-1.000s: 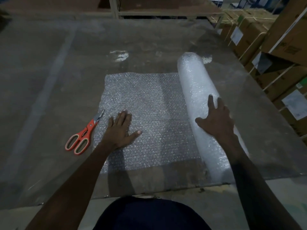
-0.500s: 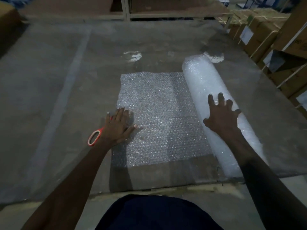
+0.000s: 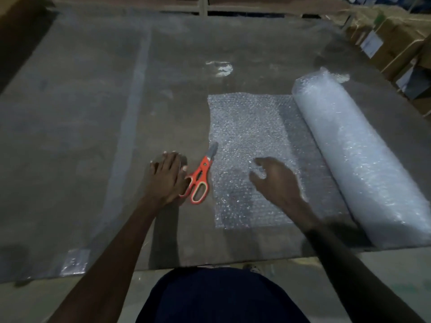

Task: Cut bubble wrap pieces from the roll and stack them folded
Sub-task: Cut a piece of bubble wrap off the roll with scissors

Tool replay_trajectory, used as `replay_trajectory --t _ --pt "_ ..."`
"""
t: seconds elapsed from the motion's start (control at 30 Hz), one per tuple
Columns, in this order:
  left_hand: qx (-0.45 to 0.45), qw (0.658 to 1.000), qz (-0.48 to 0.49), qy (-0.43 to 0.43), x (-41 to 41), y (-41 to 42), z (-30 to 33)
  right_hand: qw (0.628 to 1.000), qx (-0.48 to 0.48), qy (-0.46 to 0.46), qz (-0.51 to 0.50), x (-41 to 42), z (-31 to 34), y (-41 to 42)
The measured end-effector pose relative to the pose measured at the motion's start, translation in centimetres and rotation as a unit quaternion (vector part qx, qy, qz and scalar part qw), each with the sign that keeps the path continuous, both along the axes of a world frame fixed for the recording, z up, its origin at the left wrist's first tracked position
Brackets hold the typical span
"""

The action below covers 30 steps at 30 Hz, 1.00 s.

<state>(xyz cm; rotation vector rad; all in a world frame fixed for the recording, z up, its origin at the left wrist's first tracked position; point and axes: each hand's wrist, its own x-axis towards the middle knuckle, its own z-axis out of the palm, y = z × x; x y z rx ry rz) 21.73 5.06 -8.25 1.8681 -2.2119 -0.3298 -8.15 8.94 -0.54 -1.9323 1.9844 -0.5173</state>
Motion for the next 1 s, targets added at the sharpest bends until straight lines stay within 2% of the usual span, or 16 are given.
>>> replay_trajectory --t 0.1,0.17,0.23,0.4,0.47,0.63,0.7,0.73,0.8,0.87,0.9,1.0 --pt "0.011 1.000 0.000 0.014 2.1 0.5 -0.4 0.994 0.048 -0.099 -0.008 6.7 -1.0 0.0" --pt "0.001 1.000 -0.013 0.006 2.8 1.1 -0.6 0.989 0.069 -0.128 -0.025 10.2 -1.4 -0.2" --pt "-0.006 1.000 -0.018 0.000 3.0 1.4 -0.6 0.989 0.090 -0.111 -0.031 12.8 -1.9 -0.6" --pt "-0.003 1.000 -0.016 0.008 3.1 1.4 -0.6 0.991 0.129 0.005 -0.045 16.2 -2.5 -1.5" --pt "-0.001 1.000 -0.019 0.006 3.2 1.3 -0.7 0.988 0.146 0.014 -0.054 16.7 -2.2 -2.1" --pt "-0.021 1.000 -0.020 0.009 3.3 1.3 -1.0 0.972 0.160 -0.117 -0.127 16.1 -1.5 -2.9" --pt "-0.031 0.999 -0.019 0.018 3.2 1.4 -1.0 0.939 0.173 -0.252 -0.156 14.9 -1.4 -2.3" --pt "-0.034 0.999 -0.020 0.019 3.2 1.4 -1.0 0.905 0.180 -0.350 -0.159 14.1 -1.1 -1.6" --pt "-0.024 0.999 -0.021 0.012 3.3 1.5 -0.9 0.809 0.193 -0.527 -0.175 12.1 -0.6 0.1" --pt "-0.014 1.000 -0.015 0.014 2.7 1.7 -0.6 0.729 0.200 -0.631 -0.173 9.7 0.3 2.4" --pt "-0.010 1.000 -0.007 0.023 1.9 1.9 -0.2 0.711 0.201 -0.653 -0.166 8.4 0.3 3.6" --pt "-0.027 0.998 -0.006 0.060 -1.8 3.4 0.8 0.710 0.184 -0.660 -0.162 4.6 0.5 7.3"
